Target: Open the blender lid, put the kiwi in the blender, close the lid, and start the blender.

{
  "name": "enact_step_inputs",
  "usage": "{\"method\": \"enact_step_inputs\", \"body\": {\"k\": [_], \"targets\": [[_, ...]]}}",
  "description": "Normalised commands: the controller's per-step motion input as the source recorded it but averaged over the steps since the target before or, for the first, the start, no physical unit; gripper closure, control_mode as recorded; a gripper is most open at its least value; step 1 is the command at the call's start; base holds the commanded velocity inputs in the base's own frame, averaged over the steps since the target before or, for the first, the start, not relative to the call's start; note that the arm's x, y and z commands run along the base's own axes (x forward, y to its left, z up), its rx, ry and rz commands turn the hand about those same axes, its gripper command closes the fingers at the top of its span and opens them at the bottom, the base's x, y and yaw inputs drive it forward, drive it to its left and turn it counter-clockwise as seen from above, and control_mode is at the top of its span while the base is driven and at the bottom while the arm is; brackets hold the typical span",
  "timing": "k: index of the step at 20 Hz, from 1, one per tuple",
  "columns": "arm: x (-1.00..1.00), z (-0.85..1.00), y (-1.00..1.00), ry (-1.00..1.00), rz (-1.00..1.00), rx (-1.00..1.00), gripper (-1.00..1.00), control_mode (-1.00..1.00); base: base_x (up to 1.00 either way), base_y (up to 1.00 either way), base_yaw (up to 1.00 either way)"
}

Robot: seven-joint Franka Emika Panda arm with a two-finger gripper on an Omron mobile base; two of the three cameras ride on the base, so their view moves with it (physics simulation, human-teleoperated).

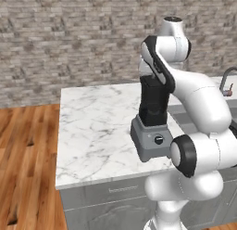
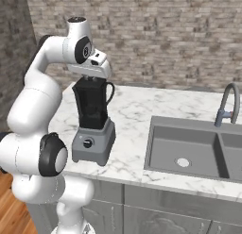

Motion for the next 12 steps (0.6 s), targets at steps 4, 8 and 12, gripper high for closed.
{"method": "enact_step_inputs", "body": {"k": [4,8,12], "targets": [[0.01,-0.13,0.09,0.00,-0.01,-0.06,1.00,-1.00,0.00,0.00,0.00],[0.00,-0.28,0.13,0.02,-0.04,0.00,1.00,-1.00,0.00,0.00,0.00],[0.03,-0.17,0.10,0.07,-0.02,0.00,1.00,-1.00,0.00,0.00,0.00]]}}
